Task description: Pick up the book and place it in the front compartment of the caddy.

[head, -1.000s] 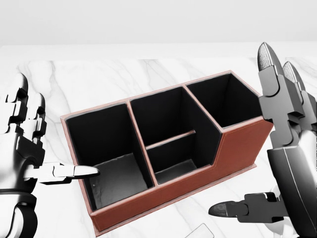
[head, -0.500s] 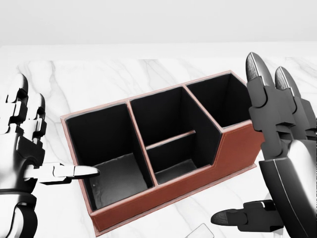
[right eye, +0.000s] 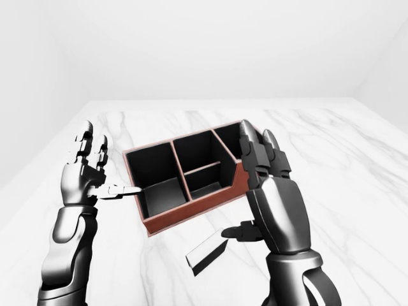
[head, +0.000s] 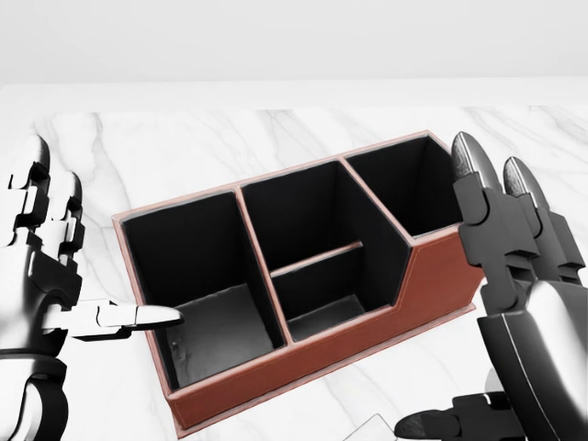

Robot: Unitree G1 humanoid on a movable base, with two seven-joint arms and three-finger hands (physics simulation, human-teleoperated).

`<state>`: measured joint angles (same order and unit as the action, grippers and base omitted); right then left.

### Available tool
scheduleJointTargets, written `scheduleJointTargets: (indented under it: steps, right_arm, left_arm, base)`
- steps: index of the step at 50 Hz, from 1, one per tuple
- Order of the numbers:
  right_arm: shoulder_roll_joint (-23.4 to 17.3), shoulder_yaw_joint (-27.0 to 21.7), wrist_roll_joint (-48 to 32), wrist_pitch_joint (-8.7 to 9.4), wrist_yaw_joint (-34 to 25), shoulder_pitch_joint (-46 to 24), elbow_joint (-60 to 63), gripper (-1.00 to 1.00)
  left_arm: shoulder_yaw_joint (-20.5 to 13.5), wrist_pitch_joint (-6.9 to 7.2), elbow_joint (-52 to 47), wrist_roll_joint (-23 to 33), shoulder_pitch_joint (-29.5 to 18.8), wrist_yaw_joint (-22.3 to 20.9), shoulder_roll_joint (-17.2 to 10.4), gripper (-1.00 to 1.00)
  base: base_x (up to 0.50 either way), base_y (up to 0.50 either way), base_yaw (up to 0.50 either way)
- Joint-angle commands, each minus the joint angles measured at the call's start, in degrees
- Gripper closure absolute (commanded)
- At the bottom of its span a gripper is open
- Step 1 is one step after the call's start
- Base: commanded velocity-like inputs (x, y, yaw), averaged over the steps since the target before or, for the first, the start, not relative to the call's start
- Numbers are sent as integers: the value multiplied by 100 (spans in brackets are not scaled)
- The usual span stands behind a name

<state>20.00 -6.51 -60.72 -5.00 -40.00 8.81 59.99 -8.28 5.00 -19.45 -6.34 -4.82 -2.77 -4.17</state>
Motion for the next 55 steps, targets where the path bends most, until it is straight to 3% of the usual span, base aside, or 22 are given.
scheduleJointTargets:
  steps: [1, 12, 28, 44, 55]
  right_arm:
    - [0, -97, 67, 0, 0, 74, 1, -100]
    - [0, -57, 96, 0, 0, 215, 1, -100]
    - [0, 388, 126, 0, 0, 802, 1, -100]
    - [0, 437, 119, 0, 0, 752, 1, -100]
    - [0, 720, 48, 0, 0, 900, 1, -100]
  left_arm:
    - [2, 0, 14, 2, -4, 0, -2, -100]
    - [1, 0, 9, 1, -11, 2, -7, -100]
    - [6, 0, 103, 5, -17, 0, -6, -100]
    - [-9, 0, 123, -3, -39, 4, -14, -100]
    - [-54, 0, 178, -41, -98, 19, -46, -100]
  base:
    - [0, 0, 0]
    - [0, 0, 0]
    - [0, 0, 0]
    - [0, 0, 0]
    - [0, 0, 0]
